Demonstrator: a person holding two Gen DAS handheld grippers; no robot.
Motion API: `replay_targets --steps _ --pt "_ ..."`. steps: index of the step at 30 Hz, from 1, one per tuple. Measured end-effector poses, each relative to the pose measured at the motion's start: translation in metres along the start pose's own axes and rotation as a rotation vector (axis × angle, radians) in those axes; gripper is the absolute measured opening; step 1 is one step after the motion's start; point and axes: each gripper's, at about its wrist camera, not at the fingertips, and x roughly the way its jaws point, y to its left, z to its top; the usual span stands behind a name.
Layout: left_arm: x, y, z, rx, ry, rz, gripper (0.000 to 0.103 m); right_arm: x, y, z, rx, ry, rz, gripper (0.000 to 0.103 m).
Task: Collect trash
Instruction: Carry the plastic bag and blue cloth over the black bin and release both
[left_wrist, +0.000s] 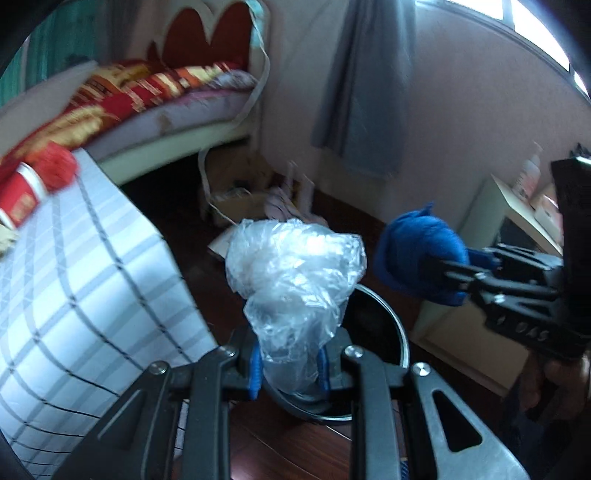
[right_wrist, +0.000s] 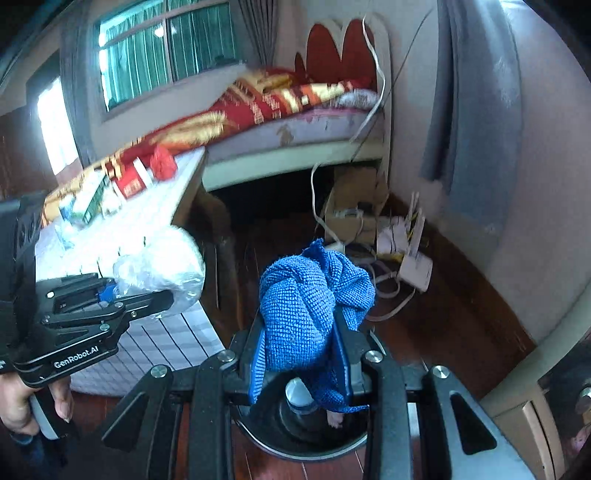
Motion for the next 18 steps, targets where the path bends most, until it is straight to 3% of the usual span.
replay_targets --steps 10,15,16,18 --pt "0.055 -0.011 -0.015 0.035 0.154 -0.047 0.024 0.054 -0.024 -0.038 0.002 0.162 -0.005 0.033" --pt "0.075 -0.011 -0.018 -0.003 0.206 -0.071 0.025 0.074 -0.029 -0.044 -0.009 0.21 0.006 0.033" --pt "0.08 -0.011 -0.018 -0.012 0.216 -0.09 0.027 0.078 -0.028 -0.045 -0.015 0.218 0.01 0.033" --pt "0.087 -0.007 -0.019 -0.036 0.227 -0.082 0.045 0.092 -0.028 -0.048 -0.041 0.246 0.012 0.042"
